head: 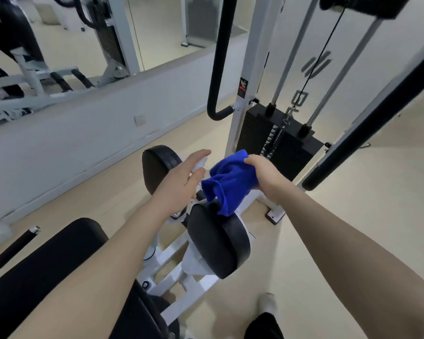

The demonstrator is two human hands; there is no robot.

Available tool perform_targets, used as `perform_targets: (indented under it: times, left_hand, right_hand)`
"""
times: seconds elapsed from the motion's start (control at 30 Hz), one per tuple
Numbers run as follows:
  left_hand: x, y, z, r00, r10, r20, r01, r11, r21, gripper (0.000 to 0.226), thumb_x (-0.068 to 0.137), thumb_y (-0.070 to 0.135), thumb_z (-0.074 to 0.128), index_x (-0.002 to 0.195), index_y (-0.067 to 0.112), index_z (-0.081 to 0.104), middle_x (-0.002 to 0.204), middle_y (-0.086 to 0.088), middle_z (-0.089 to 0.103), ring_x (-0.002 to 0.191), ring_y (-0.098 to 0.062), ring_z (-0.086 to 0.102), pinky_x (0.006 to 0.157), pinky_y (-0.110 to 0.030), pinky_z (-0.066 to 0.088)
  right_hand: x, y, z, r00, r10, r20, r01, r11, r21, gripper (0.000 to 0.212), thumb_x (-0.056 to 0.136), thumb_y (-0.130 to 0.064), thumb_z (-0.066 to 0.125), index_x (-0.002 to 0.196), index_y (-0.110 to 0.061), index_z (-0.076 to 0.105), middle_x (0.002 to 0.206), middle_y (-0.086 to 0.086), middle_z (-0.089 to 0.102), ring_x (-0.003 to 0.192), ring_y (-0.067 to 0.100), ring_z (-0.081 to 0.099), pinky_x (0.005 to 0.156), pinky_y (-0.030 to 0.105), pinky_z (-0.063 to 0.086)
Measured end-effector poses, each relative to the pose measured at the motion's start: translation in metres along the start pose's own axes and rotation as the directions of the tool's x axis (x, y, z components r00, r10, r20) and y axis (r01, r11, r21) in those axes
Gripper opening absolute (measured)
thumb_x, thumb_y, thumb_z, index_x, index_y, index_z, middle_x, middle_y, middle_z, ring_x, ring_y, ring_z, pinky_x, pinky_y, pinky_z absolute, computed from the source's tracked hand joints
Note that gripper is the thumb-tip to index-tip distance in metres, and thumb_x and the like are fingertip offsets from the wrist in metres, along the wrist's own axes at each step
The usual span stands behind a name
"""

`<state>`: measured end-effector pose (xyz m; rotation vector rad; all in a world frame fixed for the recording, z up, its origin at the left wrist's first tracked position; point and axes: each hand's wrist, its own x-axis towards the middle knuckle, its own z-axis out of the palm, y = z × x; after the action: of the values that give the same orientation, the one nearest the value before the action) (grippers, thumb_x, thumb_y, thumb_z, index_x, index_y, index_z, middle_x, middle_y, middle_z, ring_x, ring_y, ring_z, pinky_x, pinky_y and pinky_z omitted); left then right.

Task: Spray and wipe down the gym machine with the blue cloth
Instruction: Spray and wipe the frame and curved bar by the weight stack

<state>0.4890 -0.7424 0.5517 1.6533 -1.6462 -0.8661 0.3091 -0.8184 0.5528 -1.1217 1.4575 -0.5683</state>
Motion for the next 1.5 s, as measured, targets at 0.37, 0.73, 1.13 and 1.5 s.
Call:
perform_targets:
  times: [0.37, 0.73, 1.13, 1.5]
  left_hand:
    - [0.047, 0.131, 0.119, 0.987, 0.159, -0.023, -0.157, 0.985, 0.075, 0.034, 0.096, 0.029, 0.046, 0.126, 0.041, 0.039, 0.061, -0.009, 0.053, 0.06, -0.03, 0.056, 0.068, -0.045, 0.05]
    - [0.114, 0.25, 0.229, 0.92, 0.296, -0.259, -0.278, 0.955, 0.104, 0.035, 0.095, 0.022, 0.049, 0.128, 0.031, 0.042, 0.05, 0.011, 0.042, 0.045, -0.001, 0.043, 0.044, -0.011, 0.03]
    - [0.187, 0.334, 0.234, 0.751, 0.429, -0.502, -0.316, 0.901, 0.296, 0.045, 0.098, 0.022, 0.042, 0.142, 0.023, 0.033, 0.075, 0.003, 0.043, 0.059, -0.006, 0.043, 0.057, -0.025, 0.04]
    - [0.2, 0.324, 0.245, 0.778, 0.376, -0.504, -0.267, 0.923, 0.277, 0.036, 0.098, 0.021, 0.041, 0.133, 0.014, 0.037, 0.069, -0.01, 0.052, 0.06, -0.026, 0.054, 0.055, -0.041, 0.046]
  right_hand:
    - [-0.009, 0.008, -0.172, 0.711, -0.657, -0.25, 0.486, 0.717, -0.499, 0.023, 0.08, -0.025, 0.071, 0.067, -0.014, 0.056, 0.097, -0.003, 0.047, 0.087, 0.009, 0.043, 0.077, 0.018, 0.03]
    - [-0.005, -0.02, -0.336, 0.761, -0.516, -0.393, 0.597, 0.794, 0.114, 0.022, 0.094, -0.031, 0.051, 0.078, -0.017, 0.049, 0.073, -0.002, 0.05, 0.067, 0.009, 0.05, 0.068, 0.025, 0.045]
    - [0.024, -0.049, -0.382, 0.739, -0.615, -0.275, 0.637, 0.771, -0.014, 0.015, 0.092, -0.011, 0.047, 0.103, -0.02, 0.052, 0.087, -0.012, 0.056, 0.077, 0.004, 0.052, 0.064, 0.018, 0.043]
    - [0.041, -0.049, -0.392, 0.74, -0.632, -0.232, 0.648, 0.762, -0.009, 0.014, 0.094, -0.008, 0.045, 0.097, -0.021, 0.05, 0.082, -0.015, 0.055, 0.071, 0.001, 0.051, 0.055, 0.006, 0.042]
